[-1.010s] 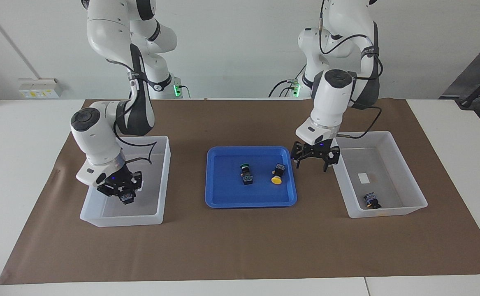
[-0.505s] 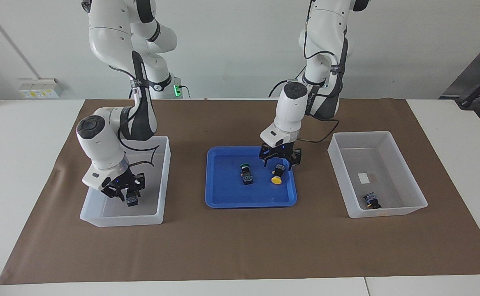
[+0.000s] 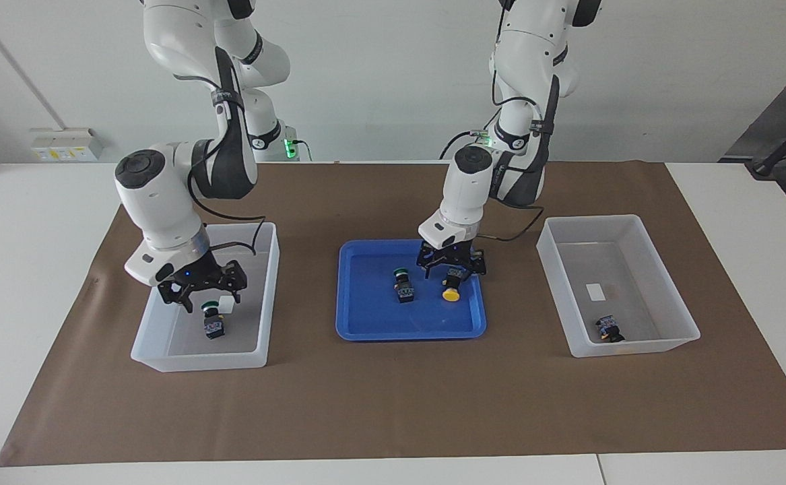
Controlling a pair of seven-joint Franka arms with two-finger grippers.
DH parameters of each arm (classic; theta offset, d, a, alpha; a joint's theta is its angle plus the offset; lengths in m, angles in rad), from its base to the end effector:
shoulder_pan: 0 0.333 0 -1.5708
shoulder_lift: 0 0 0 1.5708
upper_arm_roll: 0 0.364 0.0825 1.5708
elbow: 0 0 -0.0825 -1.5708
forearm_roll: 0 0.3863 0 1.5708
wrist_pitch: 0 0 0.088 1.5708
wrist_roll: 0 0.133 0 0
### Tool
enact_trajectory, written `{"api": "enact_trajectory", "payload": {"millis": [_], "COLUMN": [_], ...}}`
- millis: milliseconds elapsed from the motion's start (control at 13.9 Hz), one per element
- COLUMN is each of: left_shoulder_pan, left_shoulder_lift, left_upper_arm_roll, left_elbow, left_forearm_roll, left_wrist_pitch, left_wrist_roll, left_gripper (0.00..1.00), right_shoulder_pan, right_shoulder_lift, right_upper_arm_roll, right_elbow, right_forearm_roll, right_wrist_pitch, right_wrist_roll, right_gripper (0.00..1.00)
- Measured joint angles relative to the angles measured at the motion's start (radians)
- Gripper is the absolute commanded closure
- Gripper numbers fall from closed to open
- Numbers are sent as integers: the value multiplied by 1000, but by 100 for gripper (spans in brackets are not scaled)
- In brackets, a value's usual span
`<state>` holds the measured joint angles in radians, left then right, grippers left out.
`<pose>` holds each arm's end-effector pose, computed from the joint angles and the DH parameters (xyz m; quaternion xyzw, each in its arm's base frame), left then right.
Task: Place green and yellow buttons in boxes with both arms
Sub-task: 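Grasp the second yellow button with the left gripper while the right gripper returns, then carry the yellow button to the box while the right gripper grasps the green button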
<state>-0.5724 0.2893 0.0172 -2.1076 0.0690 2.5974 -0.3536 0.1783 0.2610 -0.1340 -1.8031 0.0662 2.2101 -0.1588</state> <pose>0.5248 -0.3265 0.3174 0.9864 -0.1281 0.1000 0.0231 0.6581 0.0393 0.4357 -0.9934 -0.0869 -0.0748 0.0067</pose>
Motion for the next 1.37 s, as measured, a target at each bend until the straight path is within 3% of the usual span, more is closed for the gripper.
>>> {"api": "enact_trajectory", "payload": {"millis": [361,577,722,866,1155,1227,1371], "left_shoulder_pan": [3,3,2,1,-2,-2,-5], "left_shoulder_lift": [-4,-8,-7,-6,-6,-6,-13], "left_upper_arm_roll": [22,23,20,17,9,9,8], "left_elbow": [36,47,41,27,-4,-6,-5], "left_forearm_roll": [0,0,0,0,0,0,0], "left_wrist_pitch": [-32,-56,-58,-58,-58,-58,-71], "left_wrist_roll": [-2,-2,-2,-2,-2,-3,-10], "left_gripper": [0,0,5,21,67,98,100], "right_shoulder_pan": [154,238,287,306,307,316,335], "right_shoulder_lift": [-11,14,48,73,80,80,80], "right_upper_arm_roll": [5,8,8,8,9,9,10], "right_elbow": [48,47,46,46,45,41,23], "right_forearm_roll": [1,1,1,1,1,10,39], "right_wrist_pitch": [-44,-1,44,60,63,72,104], "right_wrist_roll": [284,386,442,458,458,458,458], "right_gripper": [0,0,0,0,0,0,0]}}
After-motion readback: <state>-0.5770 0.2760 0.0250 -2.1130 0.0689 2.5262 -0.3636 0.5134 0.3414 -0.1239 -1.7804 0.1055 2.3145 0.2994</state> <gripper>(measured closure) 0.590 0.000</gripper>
